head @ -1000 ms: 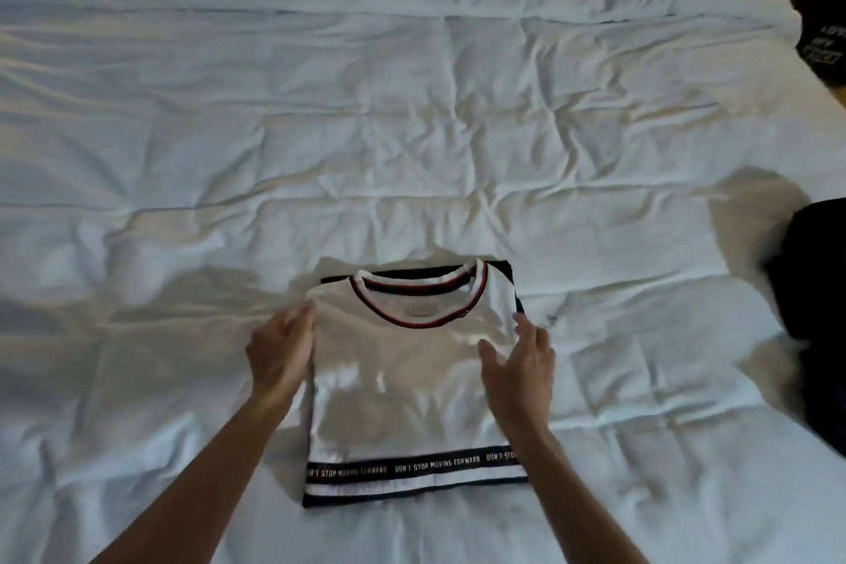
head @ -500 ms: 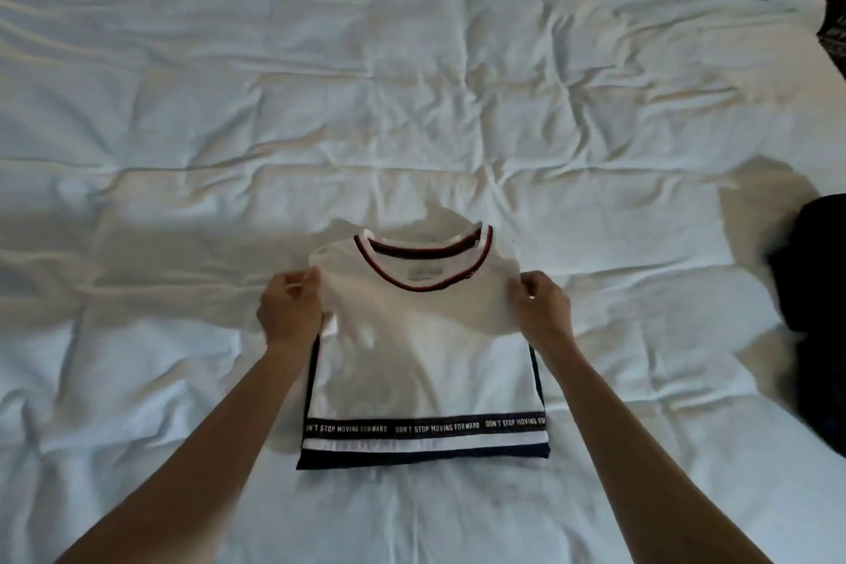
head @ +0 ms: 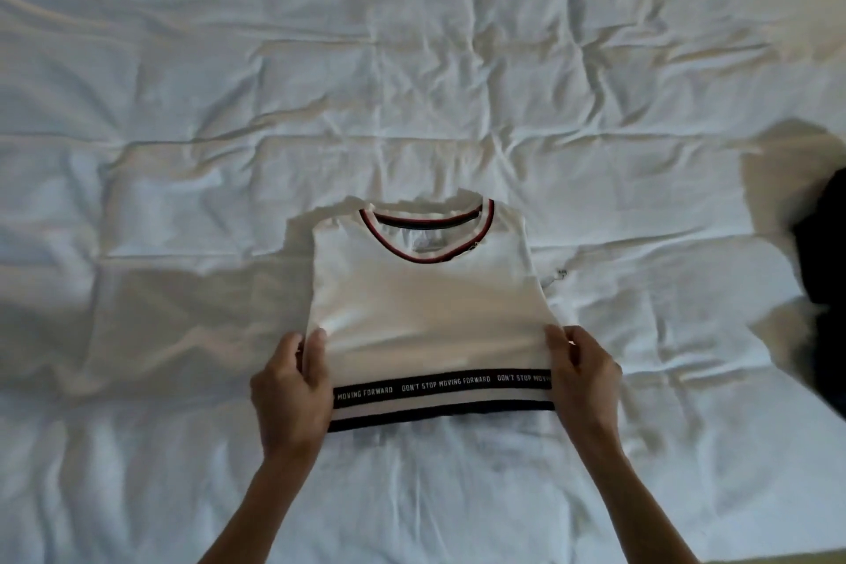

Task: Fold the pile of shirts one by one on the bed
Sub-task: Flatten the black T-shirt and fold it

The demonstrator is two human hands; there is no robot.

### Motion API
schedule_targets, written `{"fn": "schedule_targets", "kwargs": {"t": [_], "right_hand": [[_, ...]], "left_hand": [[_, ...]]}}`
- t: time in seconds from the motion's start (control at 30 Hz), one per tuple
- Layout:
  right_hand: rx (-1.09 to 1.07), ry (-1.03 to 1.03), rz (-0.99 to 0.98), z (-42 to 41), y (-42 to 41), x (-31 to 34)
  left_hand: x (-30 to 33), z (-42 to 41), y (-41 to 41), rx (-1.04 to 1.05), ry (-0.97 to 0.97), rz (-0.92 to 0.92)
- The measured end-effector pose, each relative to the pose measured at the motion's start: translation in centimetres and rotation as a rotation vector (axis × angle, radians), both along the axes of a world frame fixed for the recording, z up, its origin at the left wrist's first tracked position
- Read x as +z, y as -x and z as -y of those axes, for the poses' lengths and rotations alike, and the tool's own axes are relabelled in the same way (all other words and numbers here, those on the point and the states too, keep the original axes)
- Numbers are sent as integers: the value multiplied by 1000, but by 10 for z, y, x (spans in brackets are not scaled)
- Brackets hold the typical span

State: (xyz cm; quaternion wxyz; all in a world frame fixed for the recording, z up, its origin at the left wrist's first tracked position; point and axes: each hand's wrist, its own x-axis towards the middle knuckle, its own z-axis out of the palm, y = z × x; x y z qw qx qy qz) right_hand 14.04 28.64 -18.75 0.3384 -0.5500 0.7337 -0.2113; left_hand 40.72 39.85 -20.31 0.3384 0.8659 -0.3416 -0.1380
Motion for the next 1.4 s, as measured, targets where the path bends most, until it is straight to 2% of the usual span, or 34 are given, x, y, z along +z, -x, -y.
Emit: {"fn": "schedule_targets", "kwargs": {"t": [0.1, 0.2, 0.3, 0.37, 0.4, 0.47, 0.53, 0.6, 0.63, 0.7, 0.8, 0.87, 0.93, 0.97, 1.03, 1.1, 1.13, 1.2, 1.27, 1.33, 1.4], "right_hand": [[23, 69, -81, -3, 1, -10], [21, -13, -181, -14, 5, -28], [-19, -105, -264, -24, 5, -33], [-57, -49, -273, -28, 0, -27], [-45, 51, -284, -32, -6, -23], [129, 257, -302, -45, -26, -14], [455, 341, -248, -56, -51, -9], [776, 275, -217, -58, -66, -17], [868, 221, -242, -53, -66, -26], [922, 136, -338, -38, -53, -46], [827, 48, -502, -16, -23, -65], [691, -13, -537, -5, -15, -64], [541, 24, -504, 2, -18, -58], [520, 88, -471, 6, -21, -53], [652, 179, -427, 20, -28, -47], [823, 168, -462, 39, -24, -55], [819, 125, -499, 50, -18, -64], [596, -4, -493, 68, -4, -75], [362, 6, -438, 73, 0, -72], [320, 129, -354, 63, -7, -66], [304, 100, -191, 53, -21, -58]], "left_hand": [[-7, -7, 5, 17, -8, -13], [-18, -15, 11, 75, -115, -139], [-25, -21, 11, 58, -138, -126], [-25, -23, 8, 35, -173, -133], [-23, -23, 7, 35, -197, -99], [-17, -19, 13, 22, -215, 85], [-11, -10, 32, -71, -132, 255], [-15, 2, 53, -282, -85, 263], [-23, 5, 59, -396, -135, 230], [-45, 4, 57, -533, -299, 252], [-66, -8, 36, -494, -445, 290], [-67, -10, 27, -329, -483, 243], [-59, 0, 26, -194, -435, 232], [-54, 10, 27, -217, -383, 250], [-52, 32, 28, -401, -296, 297], [-60, 52, 22, -528, -294, 322], [-67, 58, 16, -518, -332, 317], [-78, 64, 7, -443, -441, 284], [-81, 65, 7, -415, -465, 267], [-79, 64, 10, -410, -456, 273], [-77, 64, 12, -402, -450, 278]]}}
